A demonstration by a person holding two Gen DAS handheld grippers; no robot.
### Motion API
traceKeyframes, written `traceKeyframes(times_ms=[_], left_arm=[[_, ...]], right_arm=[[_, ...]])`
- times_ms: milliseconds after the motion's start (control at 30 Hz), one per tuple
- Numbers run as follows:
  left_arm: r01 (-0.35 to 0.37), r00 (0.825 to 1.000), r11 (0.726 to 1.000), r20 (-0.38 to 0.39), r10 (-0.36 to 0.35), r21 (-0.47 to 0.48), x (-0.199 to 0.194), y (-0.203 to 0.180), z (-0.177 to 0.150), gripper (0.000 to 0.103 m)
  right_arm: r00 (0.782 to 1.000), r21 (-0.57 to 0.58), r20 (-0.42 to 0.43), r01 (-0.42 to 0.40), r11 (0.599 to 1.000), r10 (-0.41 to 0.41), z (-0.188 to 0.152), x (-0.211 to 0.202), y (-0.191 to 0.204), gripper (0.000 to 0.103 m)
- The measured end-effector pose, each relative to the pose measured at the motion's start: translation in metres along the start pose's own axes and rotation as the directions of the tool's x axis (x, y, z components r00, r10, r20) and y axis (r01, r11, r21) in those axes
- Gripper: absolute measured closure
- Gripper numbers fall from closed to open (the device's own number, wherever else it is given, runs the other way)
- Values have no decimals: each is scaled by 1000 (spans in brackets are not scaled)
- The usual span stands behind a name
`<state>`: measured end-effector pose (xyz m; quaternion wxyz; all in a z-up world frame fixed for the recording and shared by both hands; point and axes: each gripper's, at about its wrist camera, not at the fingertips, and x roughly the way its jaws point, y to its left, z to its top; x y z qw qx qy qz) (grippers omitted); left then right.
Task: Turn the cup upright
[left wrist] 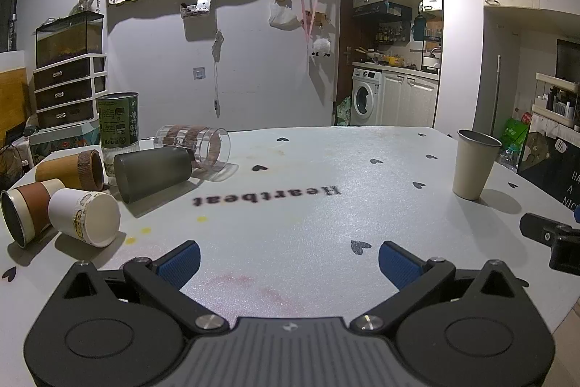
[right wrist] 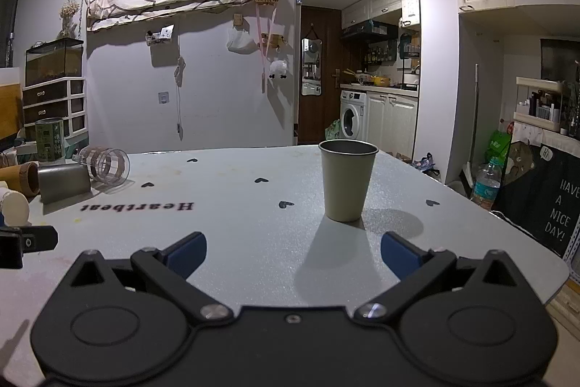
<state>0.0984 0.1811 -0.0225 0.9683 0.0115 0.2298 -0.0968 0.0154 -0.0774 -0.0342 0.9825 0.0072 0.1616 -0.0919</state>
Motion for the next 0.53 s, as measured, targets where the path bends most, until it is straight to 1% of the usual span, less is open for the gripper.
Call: traceKeyframes(times_ms=[533], left_arm=[[2, 1000, 1000, -1, -2, 0, 0, -1, 1, 0]], right_arm=[[1000, 0, 0, 1, 1000, -1, 0, 0, 0, 0]])
